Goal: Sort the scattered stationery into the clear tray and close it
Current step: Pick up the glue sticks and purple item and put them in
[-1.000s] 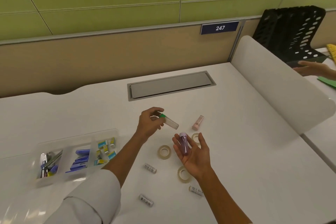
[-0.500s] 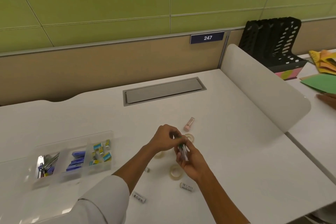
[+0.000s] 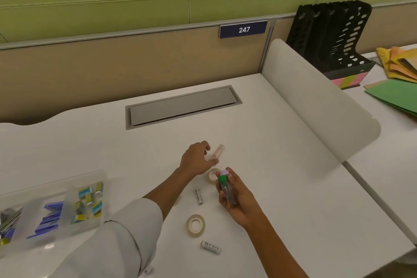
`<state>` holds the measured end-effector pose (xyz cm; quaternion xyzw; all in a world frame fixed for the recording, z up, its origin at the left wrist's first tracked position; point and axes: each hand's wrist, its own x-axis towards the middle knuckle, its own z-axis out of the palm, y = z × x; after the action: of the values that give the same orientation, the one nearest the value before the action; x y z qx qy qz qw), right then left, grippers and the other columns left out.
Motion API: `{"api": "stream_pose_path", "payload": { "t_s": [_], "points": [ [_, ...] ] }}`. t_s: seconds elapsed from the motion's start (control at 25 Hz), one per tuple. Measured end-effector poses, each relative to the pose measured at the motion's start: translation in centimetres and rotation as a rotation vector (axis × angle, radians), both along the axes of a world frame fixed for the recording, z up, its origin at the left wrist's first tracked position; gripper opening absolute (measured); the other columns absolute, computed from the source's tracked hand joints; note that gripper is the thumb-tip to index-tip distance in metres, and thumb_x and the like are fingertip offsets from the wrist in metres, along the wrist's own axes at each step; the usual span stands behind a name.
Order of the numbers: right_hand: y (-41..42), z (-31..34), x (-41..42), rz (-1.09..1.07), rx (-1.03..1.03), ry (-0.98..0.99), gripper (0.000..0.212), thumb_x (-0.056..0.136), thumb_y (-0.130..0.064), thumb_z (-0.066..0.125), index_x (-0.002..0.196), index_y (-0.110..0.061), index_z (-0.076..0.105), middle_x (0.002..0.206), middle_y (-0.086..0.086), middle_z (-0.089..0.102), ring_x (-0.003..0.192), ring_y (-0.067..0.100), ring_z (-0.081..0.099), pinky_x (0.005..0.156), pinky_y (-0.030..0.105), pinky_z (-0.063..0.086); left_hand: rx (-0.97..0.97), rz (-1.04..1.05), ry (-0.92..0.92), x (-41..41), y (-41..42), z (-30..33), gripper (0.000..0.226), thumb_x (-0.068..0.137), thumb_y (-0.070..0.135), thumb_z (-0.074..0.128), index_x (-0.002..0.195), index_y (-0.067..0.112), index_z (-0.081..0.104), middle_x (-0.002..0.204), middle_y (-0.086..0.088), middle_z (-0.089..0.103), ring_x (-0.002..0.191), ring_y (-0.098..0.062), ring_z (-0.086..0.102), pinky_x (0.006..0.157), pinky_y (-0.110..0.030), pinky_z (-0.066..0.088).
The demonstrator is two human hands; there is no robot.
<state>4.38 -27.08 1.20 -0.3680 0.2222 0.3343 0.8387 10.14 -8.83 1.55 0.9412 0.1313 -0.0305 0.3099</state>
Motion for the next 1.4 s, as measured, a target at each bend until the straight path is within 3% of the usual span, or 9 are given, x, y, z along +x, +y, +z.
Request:
{"api": "stream_pose_path", "payload": {
  "t_s": [0.12, 0.24, 0.4, 0.56, 0.88, 1.04, 1.12, 1.24, 1.4],
  "points": [
    [-0.5, -0.5, 0.7, 0.014, 0.029, 0.007, 0.043, 0.091, -0.021, 0.067, 0.133, -0.013, 0.06, 0.124, 0.014, 0.069, 0.101, 0.026, 0.069, 0.071, 0.031, 0.059, 0.073, -0.022, 0.089, 1.3, -1.3, -1.2, 0.051, 0.072, 0.05, 0.076, 0.109, 0.02, 0.057, 0.1, 0.002, 0.063, 0.088, -0.019, 0.061, 0.073, -0.032, 0.053],
    [-0.6, -0.8, 1.2, 0.02, 0.047, 0.02, 0.046, 0.092, -0.021, 0.065, 0.135, -0.006, 0.057, 0.126, 0.012, 0.068, 0.11, 0.026, 0.064, 0.074, 0.031, 0.059, 0.087, -0.011, 0.069, 1.8, -1.6, -2.0, 0.032, 0.078, 0.033, 0.071, 0.105, 0.019, 0.061, 0.1, -0.001, 0.065, 0.089, -0.021, 0.062, 0.073, -0.034, 0.054],
    [-0.7, -0.6, 1.3, 0.035, 0.139, 0.05, 0.04, 0.091, -0.024, 0.067, 0.129, -0.012, 0.059, 0.124, 0.013, 0.066, 0.108, 0.029, 0.065, 0.074, 0.036, 0.06, -0.124, 0.037, -0.033, 1.4, -0.8, -0.6, 0.022, 0.081, 0.02, 0.07, 0.102, 0.015, 0.066, 0.1, -0.004, 0.067, 0.084, -0.019, 0.061, 0.073, -0.03, 0.053],
    [0.1, 0.0, 0.2, 0.057, 0.094, 0.048, 0.038, 0.094, -0.035, 0.063, 0.124, -0.012, 0.061, 0.13, 0.018, 0.065, 0.113, 0.035, 0.065, 0.086, 0.044, 0.056, -0.387, 0.082, -0.145, -0.6, 0.9, 3.4, 0.018, 0.082, 0.016, 0.072, 0.1, 0.018, 0.069, 0.102, 0.001, 0.063, 0.087, -0.019, 0.06, 0.071, -0.029, 0.053],
    [2.9, 3.2, -2.9, 0.143, 0.165, -0.015, 0.028, 0.097, -0.041, 0.057, 0.088, -0.02, 0.072, 0.129, 0.016, 0.064, 0.12, 0.037, 0.059, 0.087, 0.045, 0.052, -0.51, -0.195, 0.011, -7.2, 3.7, 6.8, 0.031, 0.075, 0.028, 0.081, 0.091, 0.009, 0.061, 0.082, -0.01, 0.072, 0.072, -0.022, 0.07, 0.061, -0.024, 0.052],
    [4.9, 4.0, -5.1, 0.168, 0.192, 0.001, 0.027, 0.096, -0.039, 0.059, 0.09, -0.018, 0.076, 0.121, 0.017, 0.069, 0.115, 0.039, 0.063, 0.078, 0.042, 0.056, -0.43, -0.233, 0.021, -9.9, 4.7, 6.9, 0.025, 0.079, 0.036, 0.077, 0.088, 0.013, 0.07, 0.082, -0.003, 0.073, 0.077, -0.02, 0.07, 0.071, -0.03, 0.059],
    [6.2, 4.2, -6.1, 0.181, 0.183, -0.001, 0.027, 0.094, -0.04, 0.062, 0.102, -0.017, 0.073, 0.118, 0.016, 0.07, 0.107, 0.035, 0.067, 0.072, 0.038, 0.057, -0.347, -0.23, -0.001, -11.2, 5.5, 7.0, 0.026, 0.079, 0.043, 0.075, 0.088, 0.019, 0.074, 0.085, 0.004, 0.072, 0.08, -0.017, 0.068, 0.073, -0.031, 0.058],
    [8.2, 4.1, -7.3, 0.226, 0.189, -0.005, 0.038, 0.093, -0.042, 0.063, 0.117, -0.013, 0.068, 0.115, 0.015, 0.069, 0.098, 0.029, 0.067, 0.066, 0.033, 0.057, -0.292, -0.142, -0.045, -13.5, 7.4, 7.3, 0.037, 0.076, 0.055, 0.073, 0.096, 0.024, 0.072, 0.098, 0.009, 0.068, 0.086, -0.012, 0.066, 0.074, -0.026, 0.056],
    [11.7, 4.2, -9.5, 0.323, 0.198, -0.057, 0.034, 0.095, -0.04, 0.061, 0.115, -0.014, 0.068, 0.113, 0.014, 0.066, 0.089, 0.025, 0.067, 0.066, 0.032, 0.058, -0.304, 0.028, -0.157, -17.5, 11.9, 7.1, 0.056, 0.068, 0.068, 0.07, 0.107, 0.029, 0.064, 0.11, 0.013, 0.061, 0.1, -0.01, 0.06, 0.079, -0.025, 0.052]
  ]
}}
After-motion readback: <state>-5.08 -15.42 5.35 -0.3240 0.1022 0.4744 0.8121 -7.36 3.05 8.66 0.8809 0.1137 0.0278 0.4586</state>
